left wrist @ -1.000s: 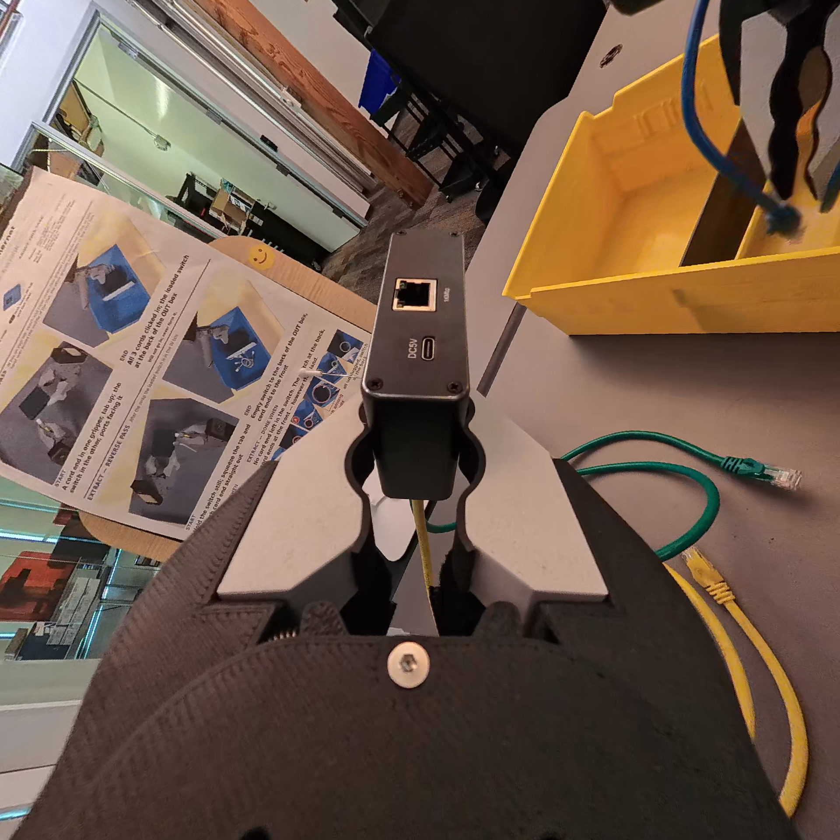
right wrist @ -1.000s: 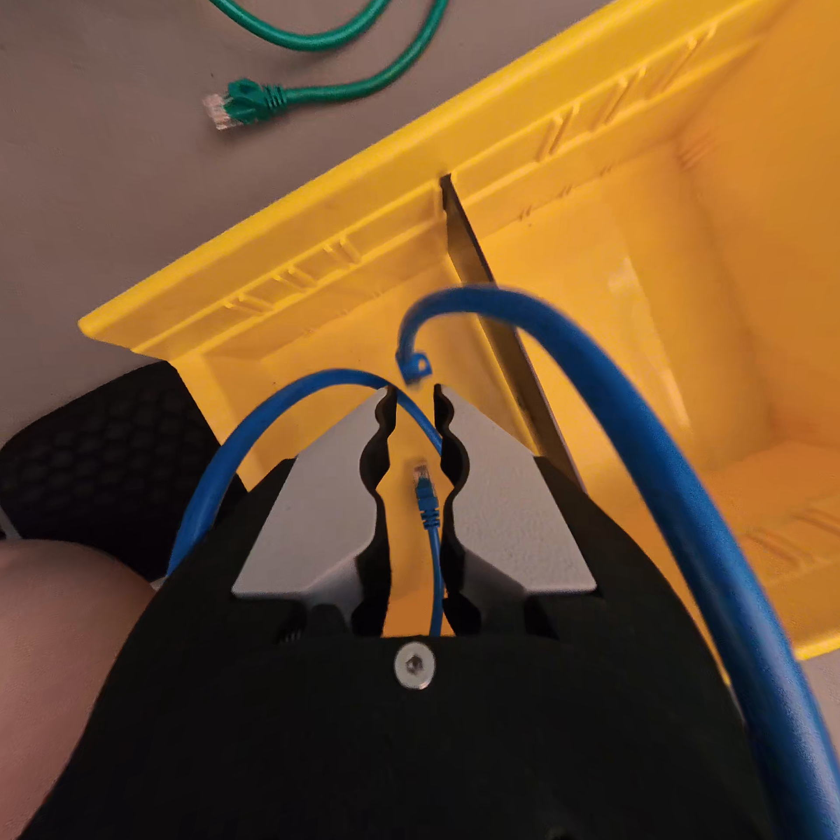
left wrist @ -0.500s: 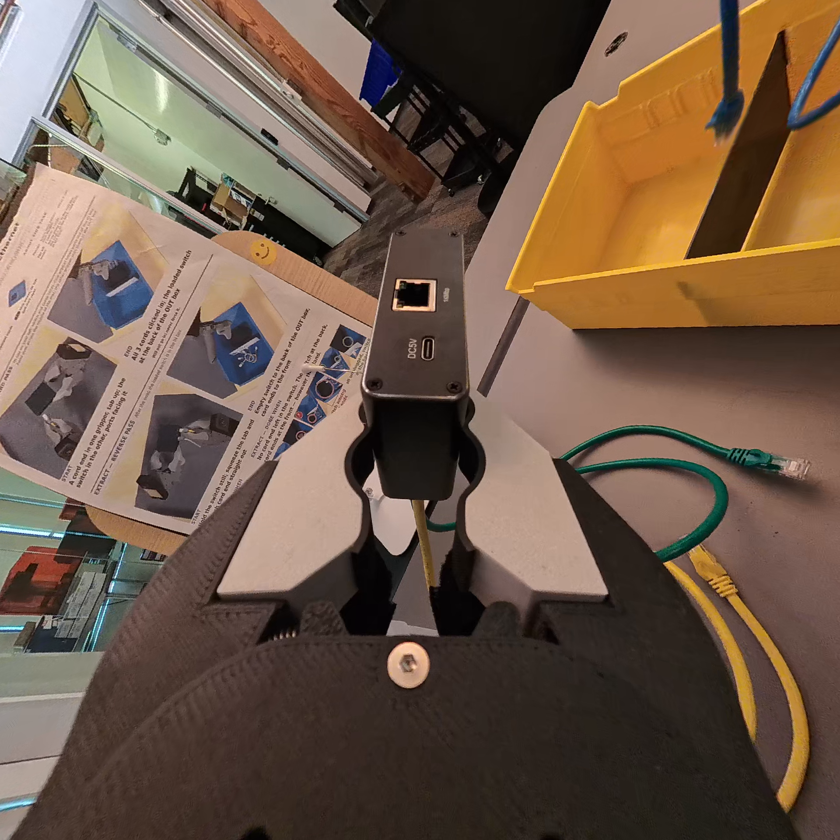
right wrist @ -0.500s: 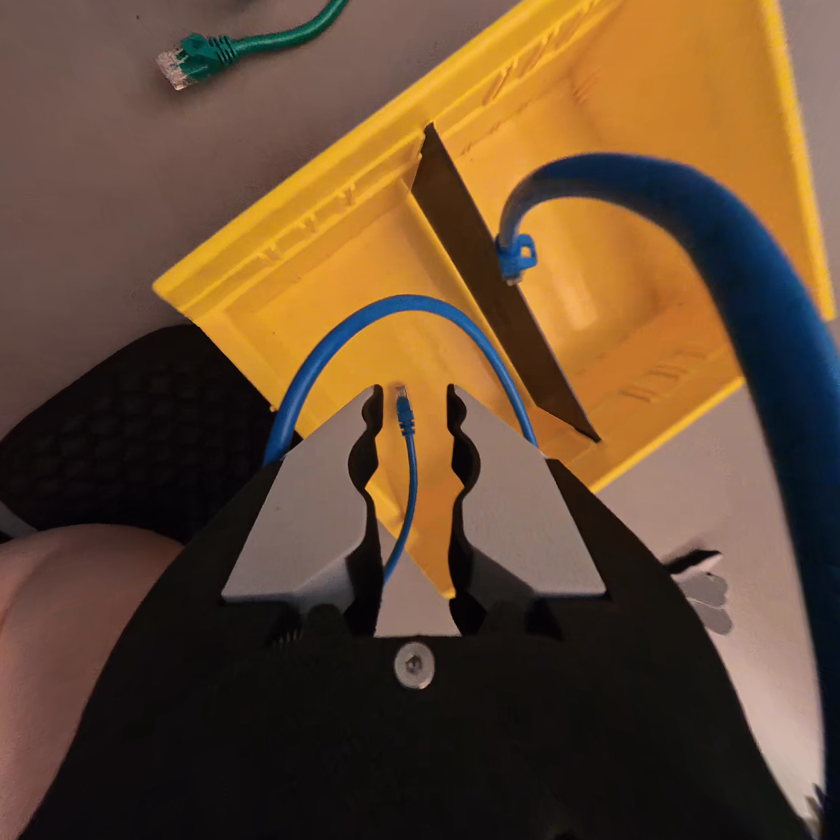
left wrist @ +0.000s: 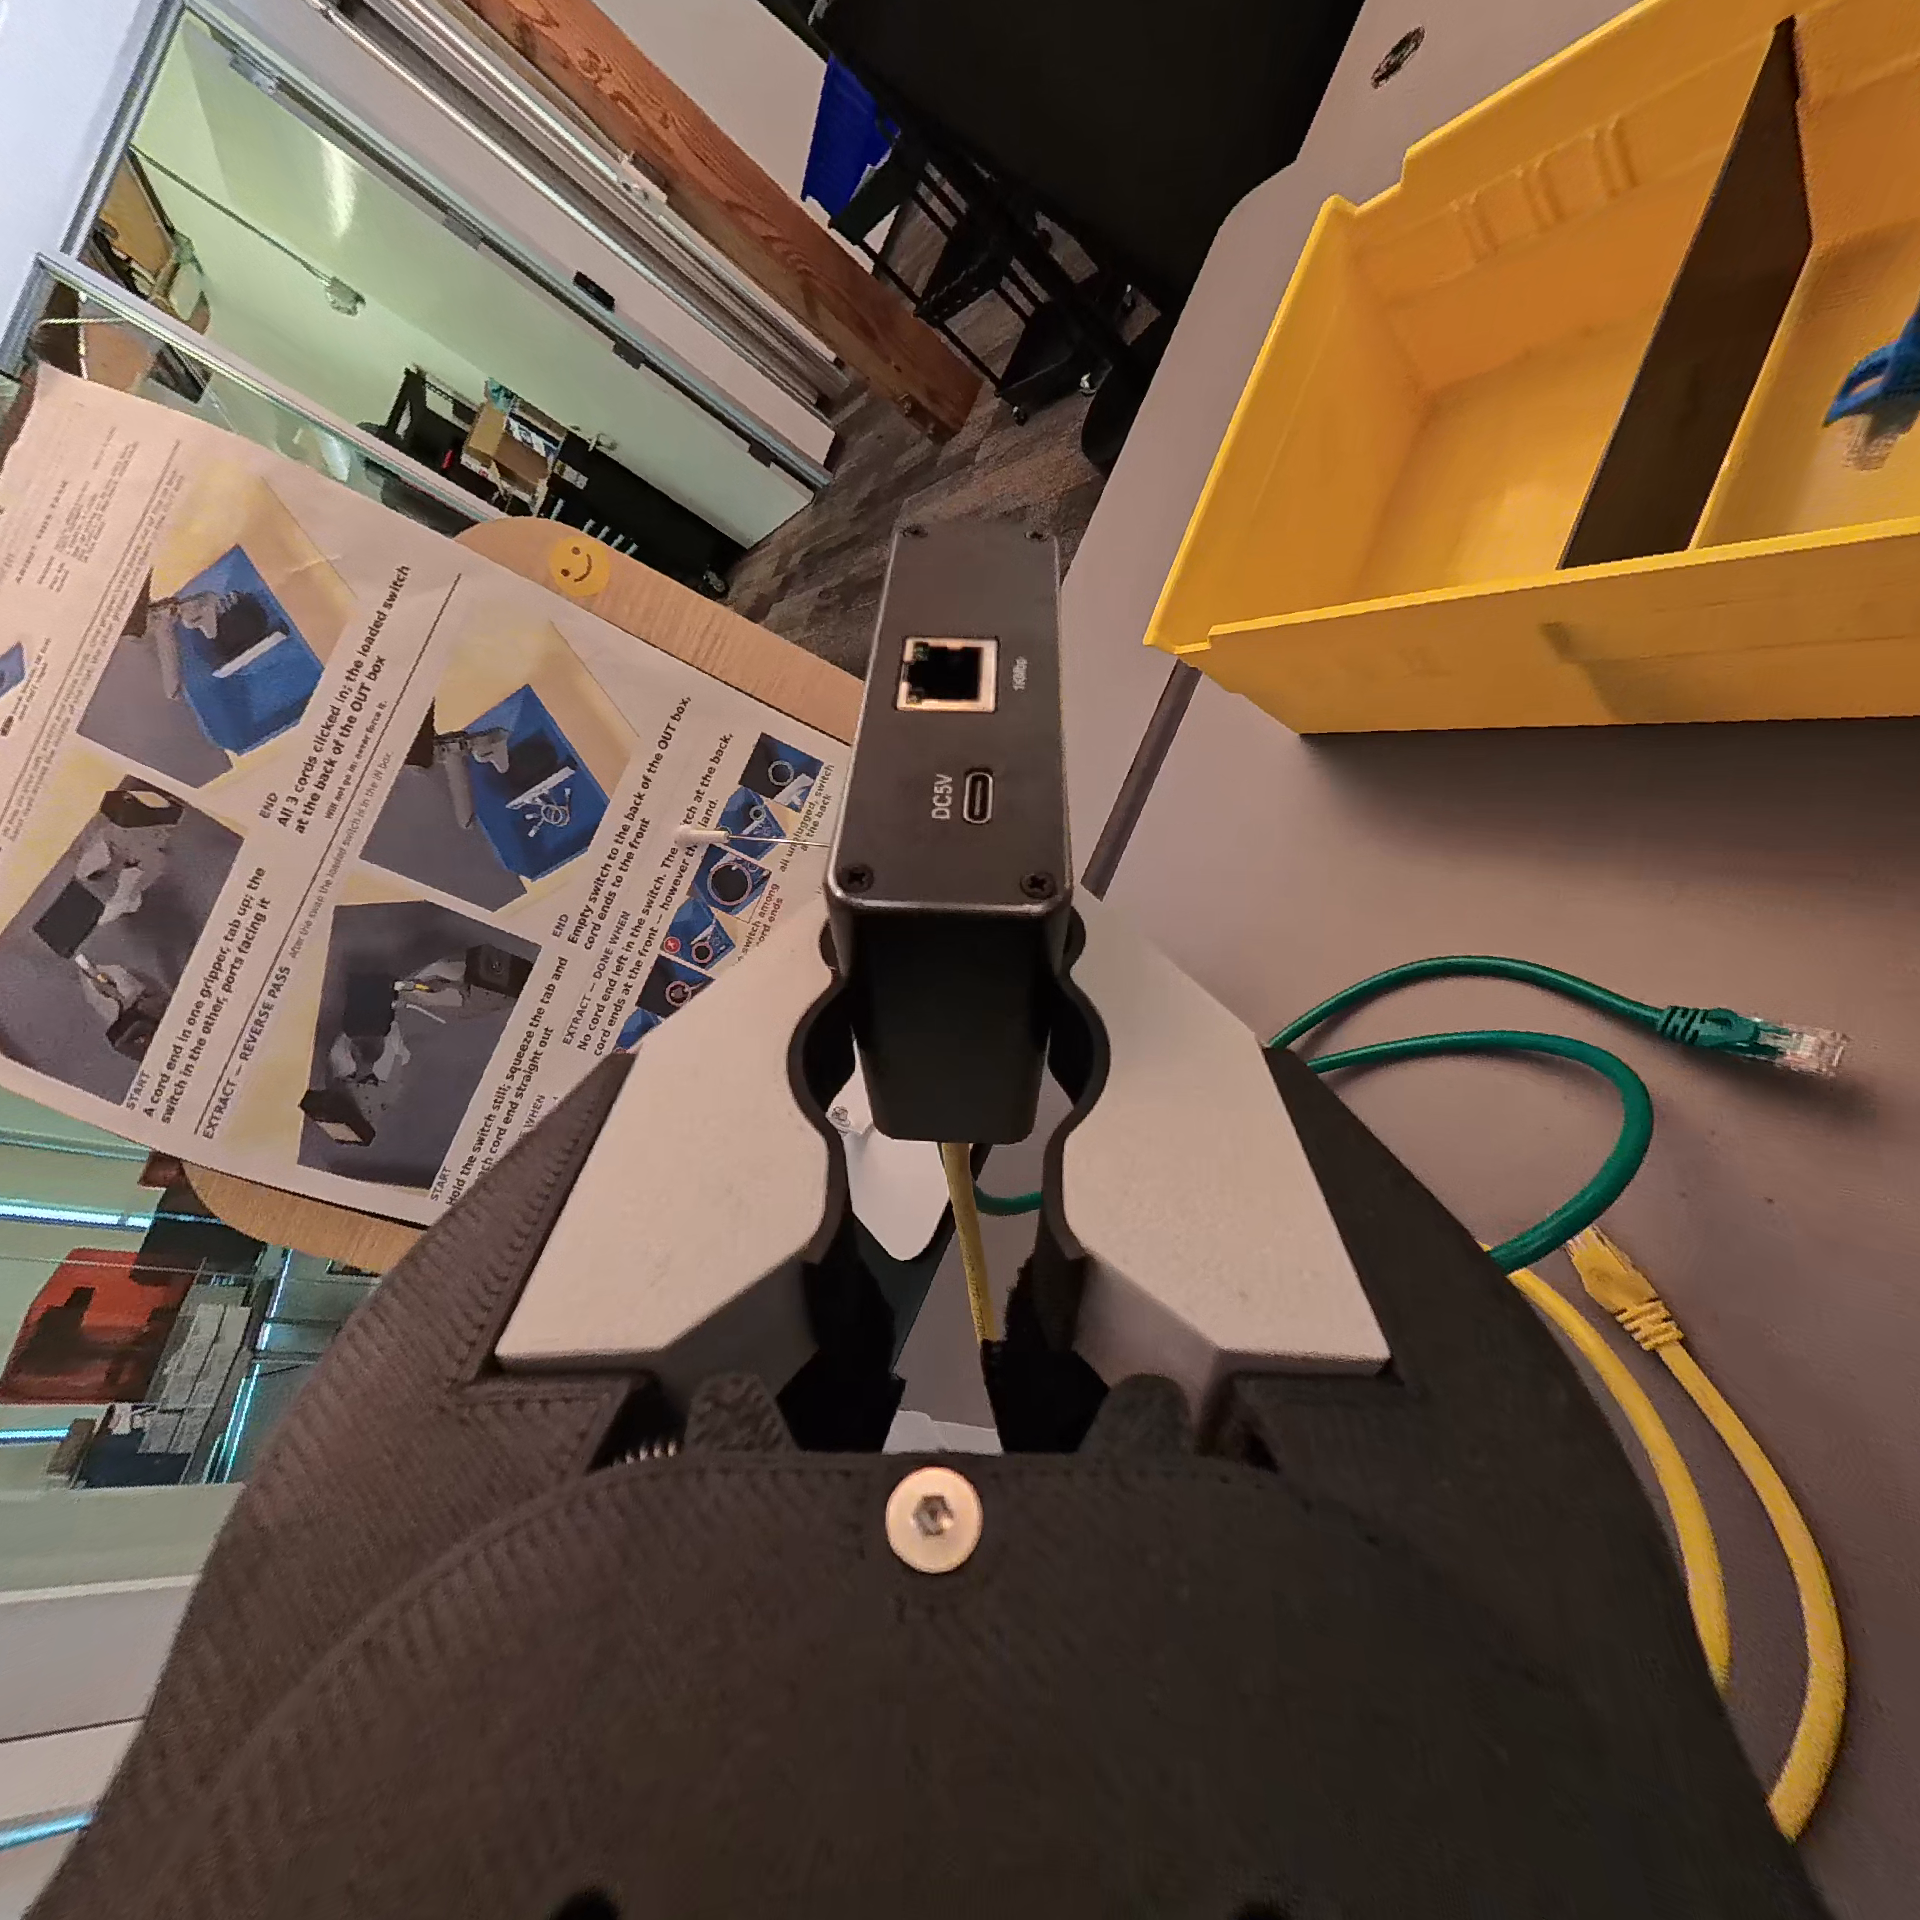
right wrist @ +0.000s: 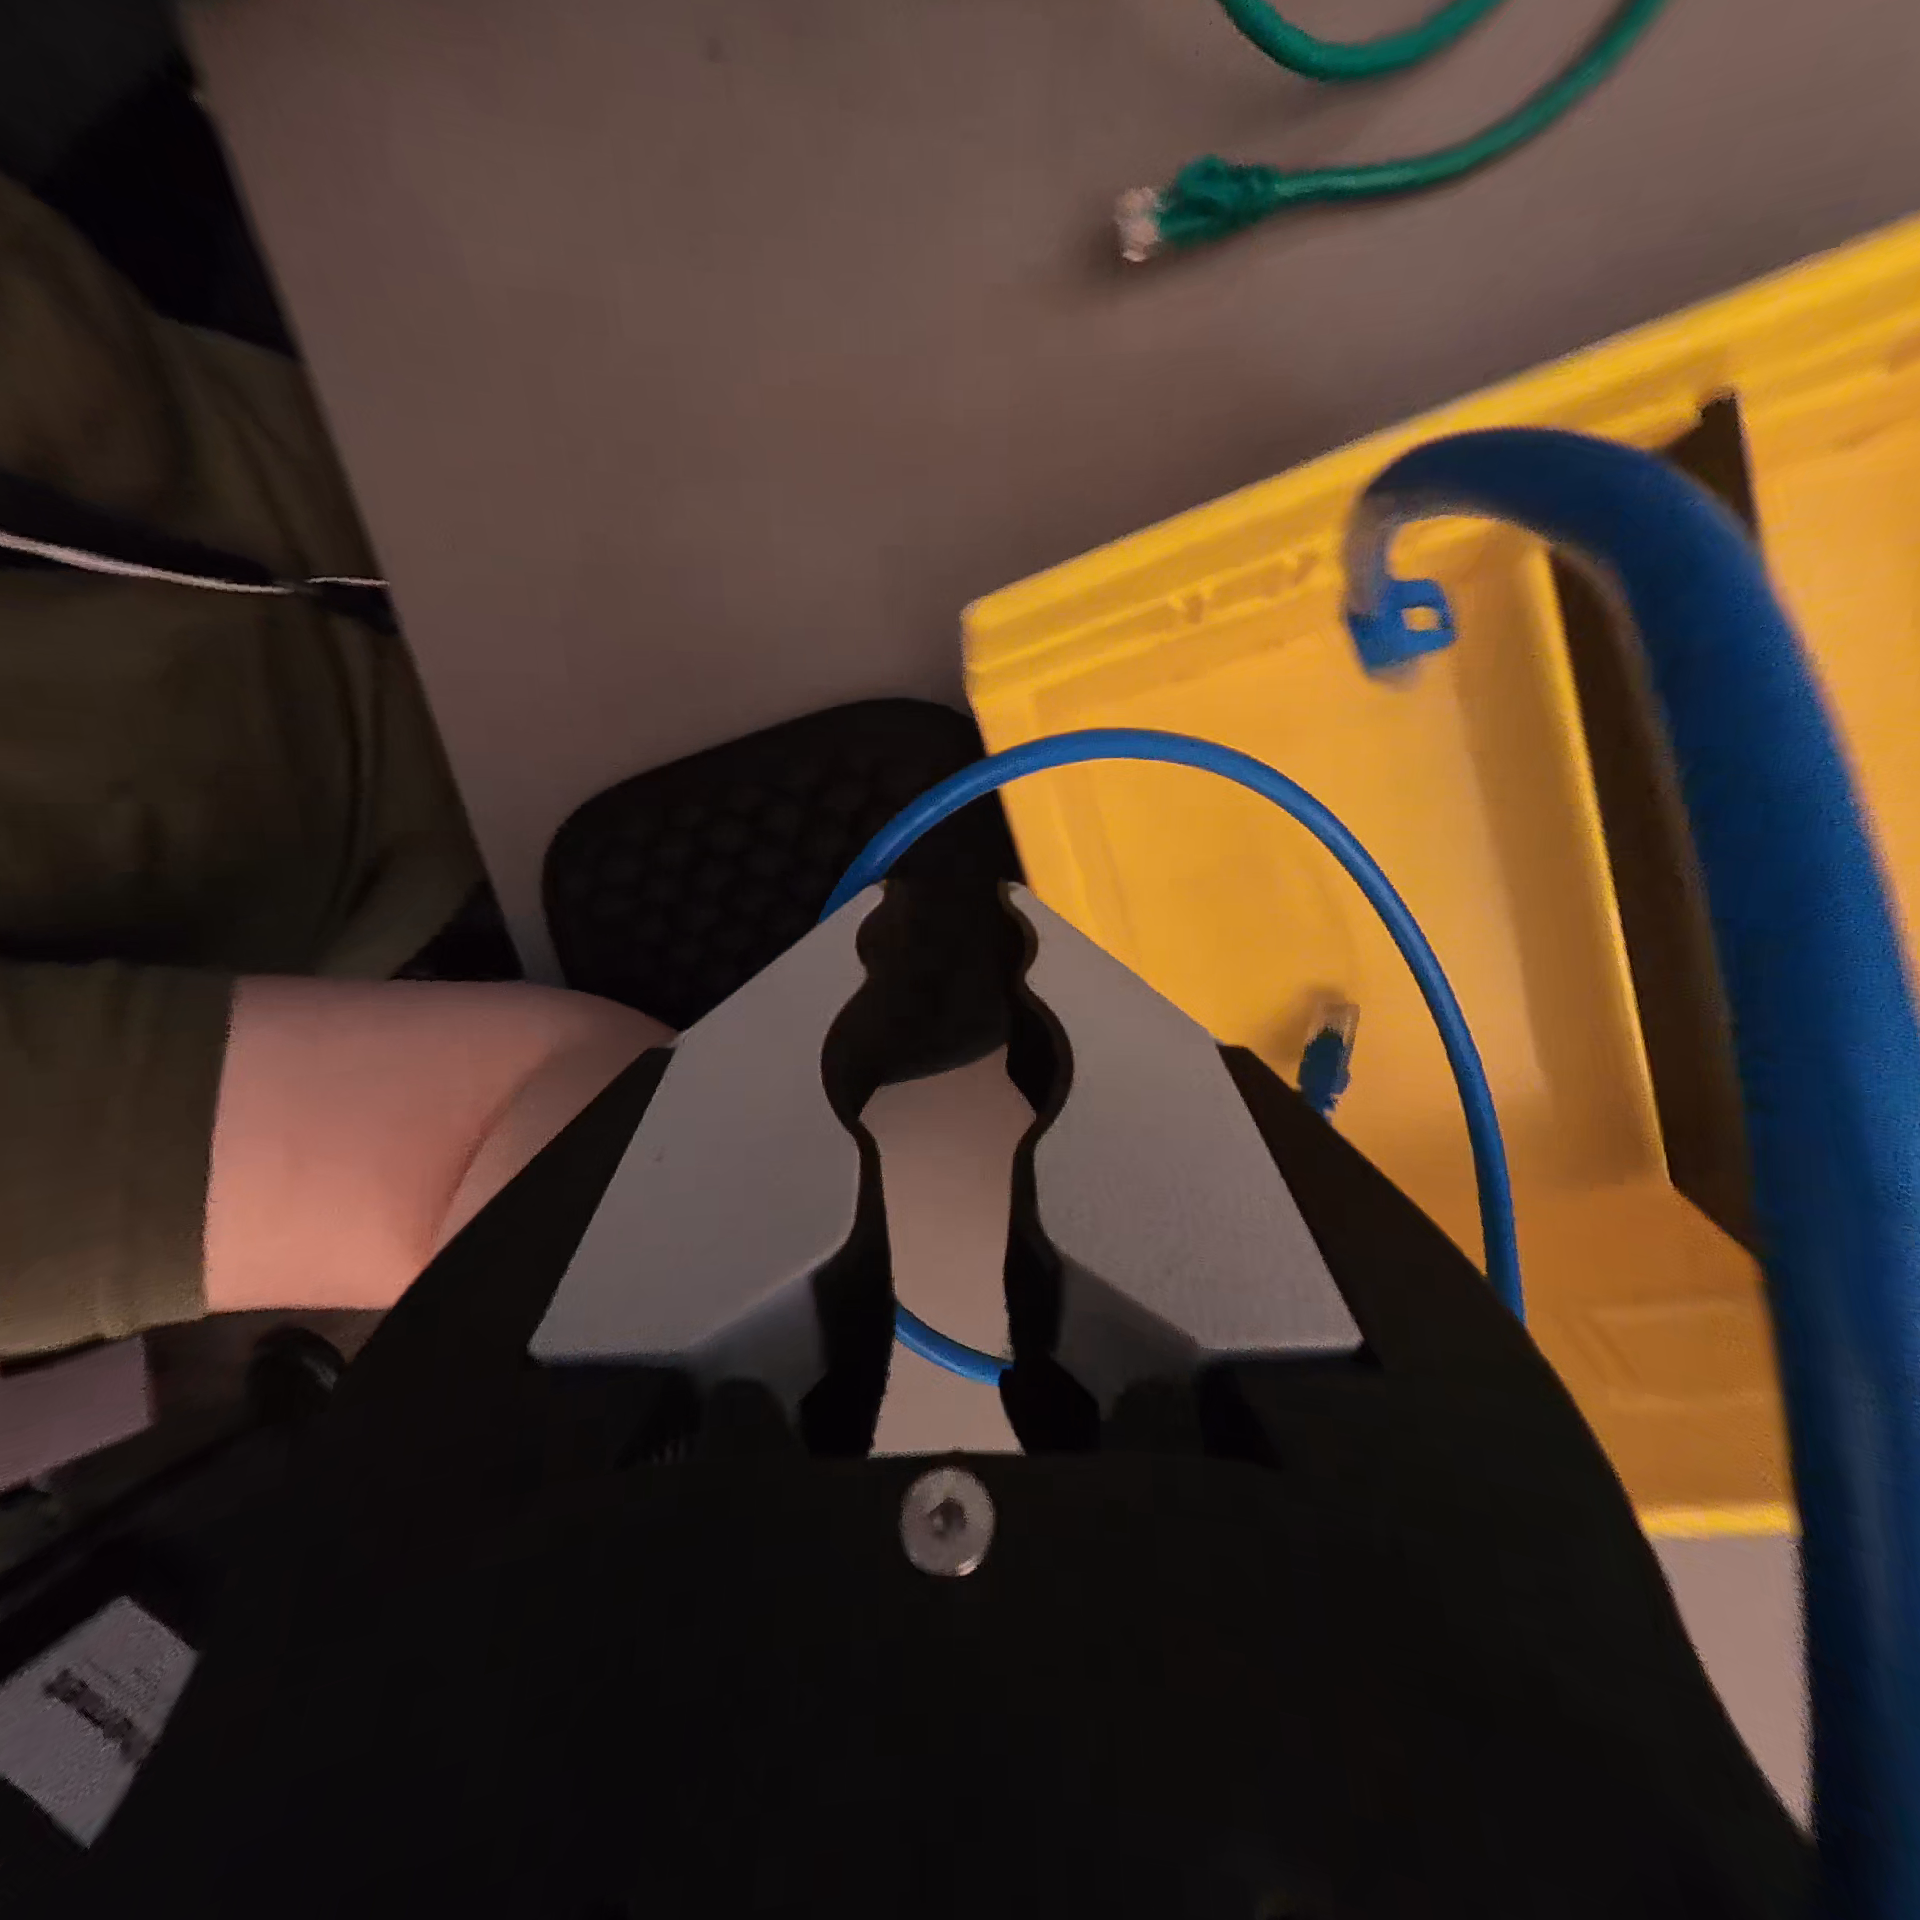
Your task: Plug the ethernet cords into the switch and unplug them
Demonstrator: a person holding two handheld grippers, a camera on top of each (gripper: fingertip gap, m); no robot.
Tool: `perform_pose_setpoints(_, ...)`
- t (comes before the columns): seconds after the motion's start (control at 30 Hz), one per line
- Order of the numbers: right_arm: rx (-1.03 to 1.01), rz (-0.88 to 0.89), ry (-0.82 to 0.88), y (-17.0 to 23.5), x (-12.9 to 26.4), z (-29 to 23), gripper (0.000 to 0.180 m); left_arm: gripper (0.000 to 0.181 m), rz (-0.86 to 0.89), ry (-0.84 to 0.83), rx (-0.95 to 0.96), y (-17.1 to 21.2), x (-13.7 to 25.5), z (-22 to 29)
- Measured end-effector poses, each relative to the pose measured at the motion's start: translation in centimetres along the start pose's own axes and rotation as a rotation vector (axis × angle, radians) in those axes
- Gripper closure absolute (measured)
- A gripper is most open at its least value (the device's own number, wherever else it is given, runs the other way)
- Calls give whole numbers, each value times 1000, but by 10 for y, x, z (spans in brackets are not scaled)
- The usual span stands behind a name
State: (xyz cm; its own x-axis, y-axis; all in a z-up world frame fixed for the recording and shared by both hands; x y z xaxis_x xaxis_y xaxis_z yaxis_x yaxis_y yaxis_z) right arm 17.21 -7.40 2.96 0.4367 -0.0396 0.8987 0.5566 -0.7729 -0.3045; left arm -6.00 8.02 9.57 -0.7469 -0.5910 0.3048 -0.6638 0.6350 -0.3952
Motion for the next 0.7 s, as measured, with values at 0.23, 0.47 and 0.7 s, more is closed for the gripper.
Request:
perform_pose_setpoints(0.23,294,168,-614,-4,12,-12,163,149,-4,6,-10,-2,-2,2)
perform_pose_setpoints(0.47,560,406,-1125,-13,50,-16,148,148,-10,8,-17,-2,-3,2)
perform_pose_setpoints(0.7,327,617,-97,-48,50,-3,131,149,-10,8,-22,-2,-3,2)
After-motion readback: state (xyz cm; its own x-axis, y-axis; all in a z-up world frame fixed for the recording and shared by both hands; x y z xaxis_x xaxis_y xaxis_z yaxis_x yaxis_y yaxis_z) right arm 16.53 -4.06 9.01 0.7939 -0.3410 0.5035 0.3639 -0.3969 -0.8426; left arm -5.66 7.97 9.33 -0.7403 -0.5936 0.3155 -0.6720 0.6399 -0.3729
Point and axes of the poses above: each gripper's, where its closed fingertips meet, x back along the fingers, y out of its underside, z = x × y across the jaws, the point moved 9 cm from there along x, back along the fingers, and after that the axes turned 13 degrees about -x, right-handed, at the moved point
